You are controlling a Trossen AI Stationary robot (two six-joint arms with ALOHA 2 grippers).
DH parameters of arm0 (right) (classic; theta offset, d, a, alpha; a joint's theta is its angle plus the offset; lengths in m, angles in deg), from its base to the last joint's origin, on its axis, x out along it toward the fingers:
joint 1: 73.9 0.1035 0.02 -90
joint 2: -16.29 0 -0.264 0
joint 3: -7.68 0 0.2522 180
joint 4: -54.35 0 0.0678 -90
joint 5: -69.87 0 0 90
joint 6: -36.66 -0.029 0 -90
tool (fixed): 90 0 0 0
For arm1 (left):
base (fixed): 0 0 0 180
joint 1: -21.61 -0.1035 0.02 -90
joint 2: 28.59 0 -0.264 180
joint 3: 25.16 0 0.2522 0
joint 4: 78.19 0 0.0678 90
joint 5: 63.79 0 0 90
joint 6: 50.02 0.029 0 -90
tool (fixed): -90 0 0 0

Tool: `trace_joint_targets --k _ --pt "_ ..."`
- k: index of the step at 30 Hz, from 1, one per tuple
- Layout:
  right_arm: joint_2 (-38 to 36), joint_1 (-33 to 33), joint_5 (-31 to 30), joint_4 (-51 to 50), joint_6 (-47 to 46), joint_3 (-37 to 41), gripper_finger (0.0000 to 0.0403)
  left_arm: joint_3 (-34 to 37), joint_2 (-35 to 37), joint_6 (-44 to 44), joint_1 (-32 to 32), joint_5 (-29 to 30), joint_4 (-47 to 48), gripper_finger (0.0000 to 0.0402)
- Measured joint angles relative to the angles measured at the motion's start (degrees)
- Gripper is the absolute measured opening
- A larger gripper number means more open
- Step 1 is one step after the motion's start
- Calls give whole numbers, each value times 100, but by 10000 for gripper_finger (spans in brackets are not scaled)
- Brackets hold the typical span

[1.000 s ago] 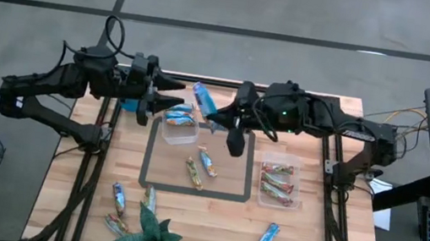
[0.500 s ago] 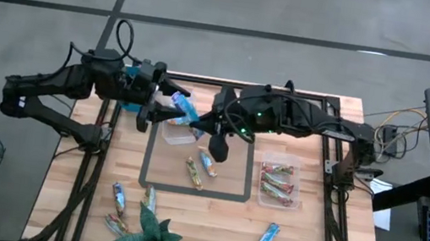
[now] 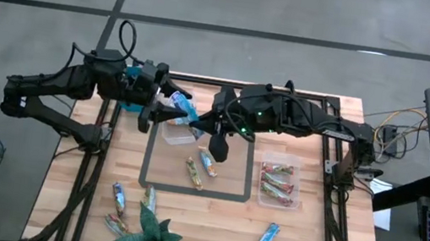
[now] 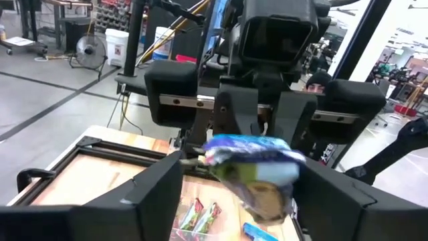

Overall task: Pick and place Granola Bars by type
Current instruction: Put the blue granola bar into the blue bin

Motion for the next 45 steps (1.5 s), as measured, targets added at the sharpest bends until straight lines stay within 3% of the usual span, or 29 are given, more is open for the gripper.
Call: trace_joint_targets --k 13,17,29,36,40,45 --pt "-9 -7 -57 -2 57 -4 11 0 0 -60 2 264 9 74" --pt "-15 -3 -315 -9 271 -2 27 0 0 -58 0 301 8 34" --pt "-774 -61 -695 -586 1023 -7 124 -165 13 507 -105 661 335 17" --pt "-1177 -55 -750 -1641 761 2 145 -1054 -262 1991 -514 1684 1933 16" --pt "-1270 4 -793 -2266 649 59 143 -1914 -831 2497 -1210 1775 3536 16" --pt "-1360 164 -791 -2323 692 248 134 -2649 -1549 3489 -2265 2299 5179 15"
